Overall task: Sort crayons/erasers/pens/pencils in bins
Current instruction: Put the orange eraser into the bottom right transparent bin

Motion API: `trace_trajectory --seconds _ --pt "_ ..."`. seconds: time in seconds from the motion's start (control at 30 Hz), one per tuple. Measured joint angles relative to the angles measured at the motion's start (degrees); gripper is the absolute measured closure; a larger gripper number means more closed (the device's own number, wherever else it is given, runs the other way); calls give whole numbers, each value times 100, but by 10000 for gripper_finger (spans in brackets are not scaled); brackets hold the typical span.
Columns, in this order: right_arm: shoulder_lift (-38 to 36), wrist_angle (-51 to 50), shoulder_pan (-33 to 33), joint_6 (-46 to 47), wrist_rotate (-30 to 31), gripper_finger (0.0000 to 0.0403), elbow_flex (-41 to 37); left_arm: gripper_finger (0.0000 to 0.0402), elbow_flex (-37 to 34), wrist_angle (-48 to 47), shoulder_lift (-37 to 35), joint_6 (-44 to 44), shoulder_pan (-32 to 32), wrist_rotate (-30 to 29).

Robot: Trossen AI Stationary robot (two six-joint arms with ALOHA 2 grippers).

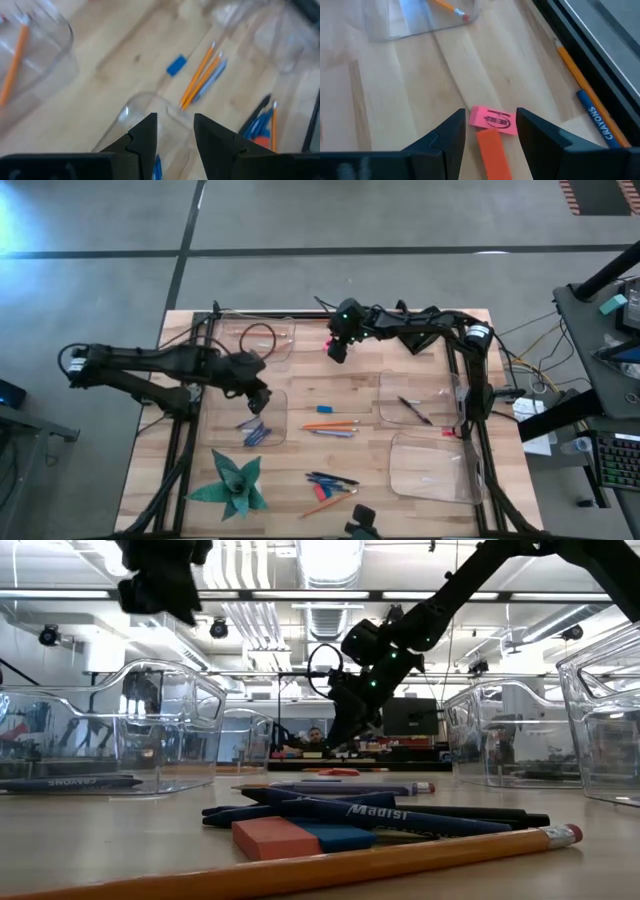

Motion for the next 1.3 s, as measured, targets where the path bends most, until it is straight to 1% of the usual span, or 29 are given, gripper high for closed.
trace_trajectory --seconds 0.27,0.37,0.5,0.67,0.87,1.0,1.13,1.23,1.3 --pt "0 -21 -225 11 12 236 -144 286 297 106 -148 238 0 -758" --pt "0 -18 -223 13 -6 236 -263 286 340 103 -148 453 0 -910" --pt "0 -24 -221 11 -6 236 -436 286 344 129 -146 588 7 -957" --pt "14 92 -222 -28 -9 236 -582 286 341 141 -129 645 5 -1151" --pt "353 330 -221 162 -355 236 -577 286 339 141 -129 644 5 -1178" --pt "597 622 -211 165 -327 236 -569 286 339 142 -129 643 5 -1201" --pt "684 612 -206 172 -325 238 -564 286 337 142 -127 648 5 -1203" --pt "688 578 -184 -104 -288 252 -575 286 315 143 -127 659 5 -1219" --pt "684 557 -148 -469 -254 267 -575 286 289 139 -133 665 7 -1248"
